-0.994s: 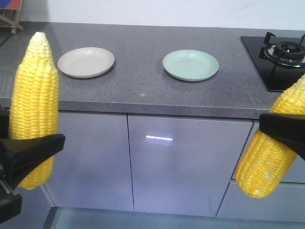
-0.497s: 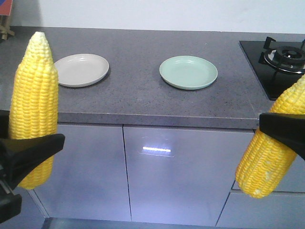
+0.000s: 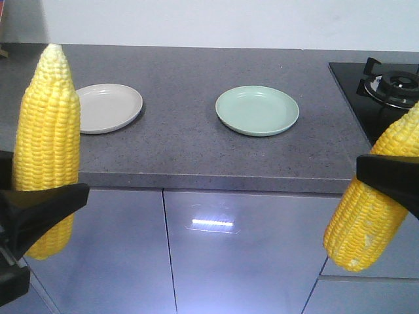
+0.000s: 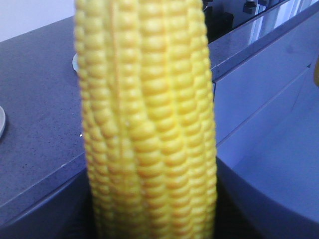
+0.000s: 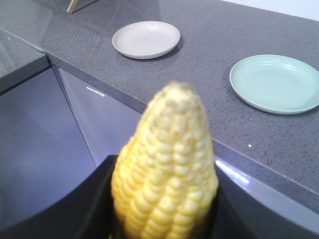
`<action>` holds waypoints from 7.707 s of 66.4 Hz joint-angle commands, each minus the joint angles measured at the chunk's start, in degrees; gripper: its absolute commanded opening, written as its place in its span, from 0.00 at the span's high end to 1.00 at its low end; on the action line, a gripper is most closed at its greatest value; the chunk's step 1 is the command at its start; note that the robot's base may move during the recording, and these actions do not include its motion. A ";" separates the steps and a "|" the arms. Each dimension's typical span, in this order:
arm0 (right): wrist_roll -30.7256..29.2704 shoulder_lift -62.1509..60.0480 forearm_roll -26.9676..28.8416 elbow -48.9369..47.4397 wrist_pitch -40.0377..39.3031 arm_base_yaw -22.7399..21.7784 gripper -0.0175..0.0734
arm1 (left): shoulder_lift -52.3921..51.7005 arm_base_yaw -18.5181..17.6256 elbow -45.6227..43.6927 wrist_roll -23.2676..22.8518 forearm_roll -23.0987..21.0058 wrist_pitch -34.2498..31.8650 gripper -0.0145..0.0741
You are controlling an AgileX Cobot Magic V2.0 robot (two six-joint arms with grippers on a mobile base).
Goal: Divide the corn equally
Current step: 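Drive the base up to the counter with the empty white and green plates, then hold both cobs upright while the base settles in front of the plates, then lower the right gripper's cob onto the green plate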
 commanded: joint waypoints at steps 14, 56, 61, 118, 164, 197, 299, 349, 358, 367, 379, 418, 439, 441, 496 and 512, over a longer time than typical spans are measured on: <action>-0.21 -0.15 1.57 -1.43 -3.48 -0.08 0.59 | -0.36 0.00 -1.57 -0.12 -0.46 -4.08 0.54; -0.21 -0.15 1.57 -1.43 -3.48 -0.08 0.59 | -0.36 0.00 -1.57 -0.12 -0.46 -4.08 0.54; -0.21 -0.15 1.57 -1.43 -3.48 -0.08 0.59 | -0.36 0.00 -1.57 -0.12 -0.46 -4.08 0.54; -0.21 -0.15 1.57 -1.43 -3.48 -0.08 0.59 | -0.36 0.00 -1.57 -0.12 -0.46 -4.08 0.54; -0.21 -0.15 1.57 -1.43 -3.48 -0.08 0.59 | -0.36 0.00 -1.57 -0.12 -0.46 -4.08 0.54; -0.21 -0.15 1.57 -1.43 -3.48 -0.08 0.59 | -0.36 0.00 -1.57 -0.12 -0.46 -4.08 0.54; -0.21 -0.15 1.57 -1.43 -3.48 -0.08 0.59 | -0.36 0.00 -1.57 -0.12 -0.46 -4.08 0.54; -0.21 -0.15 1.57 -1.43 -3.48 -0.08 0.59 | -0.36 0.00 -1.57 -0.12 -0.46 -4.08 0.54; -0.21 -0.15 1.57 -1.43 -3.48 -0.08 0.59 | -0.36 0.00 -1.57 -0.12 -0.46 -4.08 0.54; -0.21 -0.15 1.57 -1.43 -3.48 -0.08 0.59 | -0.36 0.00 -1.57 -0.12 -0.46 -4.08 0.54; -0.21 -0.15 1.57 -1.43 -3.48 -0.08 0.59 | -0.36 0.00 -1.57 -0.12 -0.46 -4.08 0.54; -0.21 -0.15 1.57 -1.43 -3.48 -0.08 0.59 | -0.36 0.00 -1.57 -0.12 -0.46 -4.08 0.54; 0.49 -0.15 2.28 -1.43 -3.15 -0.08 0.59 | -0.36 0.00 -1.57 -0.12 -0.46 -4.08 0.54; 0.76 -0.15 2.97 -1.43 -2.95 -0.08 0.59 | -0.36 0.00 -1.57 -0.12 -0.46 -4.08 0.54; 13.73 21.98 1.49 -18.06 12.88 -0.08 0.58 | -0.36 0.00 -1.57 -0.12 -0.46 -4.08 0.54; 15.44 33.86 0.17 -26.43 17.24 -0.08 0.58 | -0.36 0.00 -1.57 -0.12 -0.46 -4.08 0.54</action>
